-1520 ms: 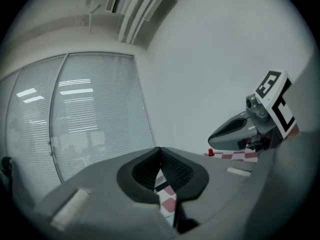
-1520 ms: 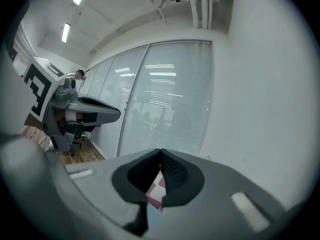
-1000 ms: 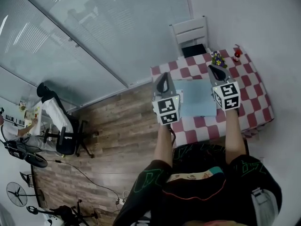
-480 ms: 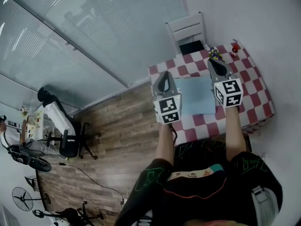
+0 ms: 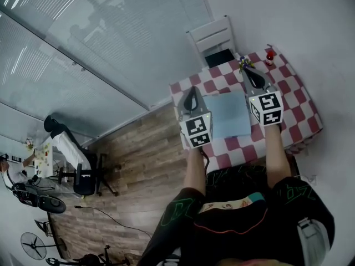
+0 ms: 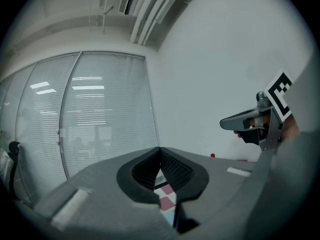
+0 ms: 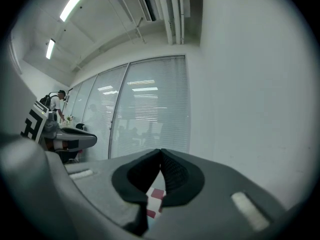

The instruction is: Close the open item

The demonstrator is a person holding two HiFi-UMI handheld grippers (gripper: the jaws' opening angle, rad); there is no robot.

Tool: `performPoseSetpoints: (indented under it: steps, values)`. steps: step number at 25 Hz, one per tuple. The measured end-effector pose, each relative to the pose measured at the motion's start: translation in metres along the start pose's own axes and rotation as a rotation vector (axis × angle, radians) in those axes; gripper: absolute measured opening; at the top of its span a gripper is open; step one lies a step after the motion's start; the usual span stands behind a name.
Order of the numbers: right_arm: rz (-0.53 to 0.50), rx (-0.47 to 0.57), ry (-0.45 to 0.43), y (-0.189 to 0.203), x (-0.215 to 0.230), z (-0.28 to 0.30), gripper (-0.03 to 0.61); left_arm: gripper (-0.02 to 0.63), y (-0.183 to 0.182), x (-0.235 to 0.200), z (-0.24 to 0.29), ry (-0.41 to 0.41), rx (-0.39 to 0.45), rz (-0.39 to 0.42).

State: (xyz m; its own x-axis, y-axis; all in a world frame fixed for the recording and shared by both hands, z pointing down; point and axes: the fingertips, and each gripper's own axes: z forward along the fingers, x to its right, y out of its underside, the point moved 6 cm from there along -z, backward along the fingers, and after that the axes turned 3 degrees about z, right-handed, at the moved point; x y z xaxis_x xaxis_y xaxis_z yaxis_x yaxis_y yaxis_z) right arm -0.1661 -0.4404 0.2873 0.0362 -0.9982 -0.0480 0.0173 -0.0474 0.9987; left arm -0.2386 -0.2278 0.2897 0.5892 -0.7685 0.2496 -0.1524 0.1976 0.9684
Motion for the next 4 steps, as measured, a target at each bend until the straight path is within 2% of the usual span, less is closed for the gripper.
performPoseSetpoints:
  steps: [4]
  values:
    - [-0.001, 0.009, -0.002, 0.0001, 0.0013, -0.0052, 0.002, 0.006, 0.0051, 0.0055, -0.0026, 0.007, -0.011, -0.002]
